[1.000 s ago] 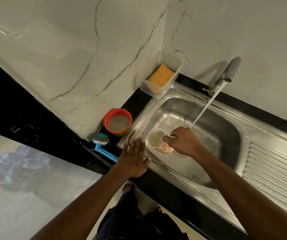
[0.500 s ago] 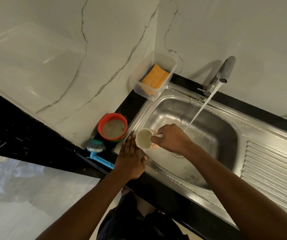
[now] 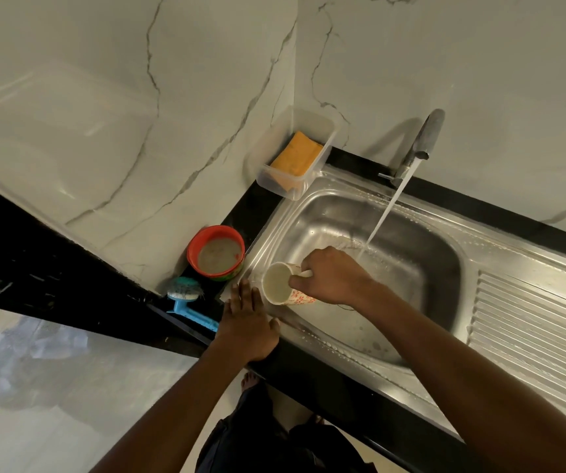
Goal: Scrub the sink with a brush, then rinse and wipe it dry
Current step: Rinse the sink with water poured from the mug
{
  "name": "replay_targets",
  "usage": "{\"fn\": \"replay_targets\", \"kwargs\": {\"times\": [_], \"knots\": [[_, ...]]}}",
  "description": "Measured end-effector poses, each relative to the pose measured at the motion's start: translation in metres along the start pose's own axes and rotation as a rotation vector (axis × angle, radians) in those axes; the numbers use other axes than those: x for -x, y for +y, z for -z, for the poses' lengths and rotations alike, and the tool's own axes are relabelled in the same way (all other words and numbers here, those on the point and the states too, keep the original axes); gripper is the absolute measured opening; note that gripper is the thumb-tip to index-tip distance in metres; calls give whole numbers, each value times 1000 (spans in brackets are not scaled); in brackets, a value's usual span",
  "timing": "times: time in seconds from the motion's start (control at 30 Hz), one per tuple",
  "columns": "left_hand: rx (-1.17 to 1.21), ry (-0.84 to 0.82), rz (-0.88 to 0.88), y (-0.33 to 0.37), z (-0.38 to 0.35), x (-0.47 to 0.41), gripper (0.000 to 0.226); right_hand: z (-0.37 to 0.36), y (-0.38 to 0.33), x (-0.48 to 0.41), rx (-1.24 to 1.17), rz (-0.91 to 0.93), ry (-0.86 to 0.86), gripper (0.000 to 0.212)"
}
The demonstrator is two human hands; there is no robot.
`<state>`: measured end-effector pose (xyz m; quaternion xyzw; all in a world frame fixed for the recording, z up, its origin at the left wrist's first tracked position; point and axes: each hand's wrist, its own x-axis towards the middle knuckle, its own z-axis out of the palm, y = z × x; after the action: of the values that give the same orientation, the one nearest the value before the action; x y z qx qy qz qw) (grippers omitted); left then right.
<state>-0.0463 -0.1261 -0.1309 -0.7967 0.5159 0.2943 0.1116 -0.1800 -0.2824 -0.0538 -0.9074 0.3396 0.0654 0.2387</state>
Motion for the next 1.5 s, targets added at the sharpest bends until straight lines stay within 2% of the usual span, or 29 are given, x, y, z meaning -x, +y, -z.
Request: {"fn": "replay_targets", "kwargs": {"times": [0.17, 0.5, 0.6, 0.8, 0.9, 1.0, 1.2, 1.33, 1.5], "knots": [[-29, 12, -79, 3, -12, 6, 85, 3, 0, 15, 23, 33, -16, 37], [-98, -58, -251, 68, -33, 39, 91, 19, 71, 95, 85, -138, 36, 53], [-50, -87, -326, 78, -37, 46, 86, 20, 74, 109, 140, -156, 63, 51], [-67, 5, -203, 58, -38, 52, 88, 15, 52, 113, 126, -131, 59, 43], [-106, 55, -217, 57, -45, 52, 91, 9, 49, 116, 129, -148, 68, 41], [-150, 69, -319, 67, -49, 51, 91, 7, 52, 126, 135, -212, 64, 49], [-244, 41, -571, 92, -64, 55, 90, 15, 63, 177, 146, -436, 102, 45], [-241, 0, -586, 95, -63, 47, 86, 13, 65, 203, 91, -586, 154, 44], [-244, 35, -507, 82, -55, 50, 87, 6, 56, 217, 23, -633, 197, 43]]}}
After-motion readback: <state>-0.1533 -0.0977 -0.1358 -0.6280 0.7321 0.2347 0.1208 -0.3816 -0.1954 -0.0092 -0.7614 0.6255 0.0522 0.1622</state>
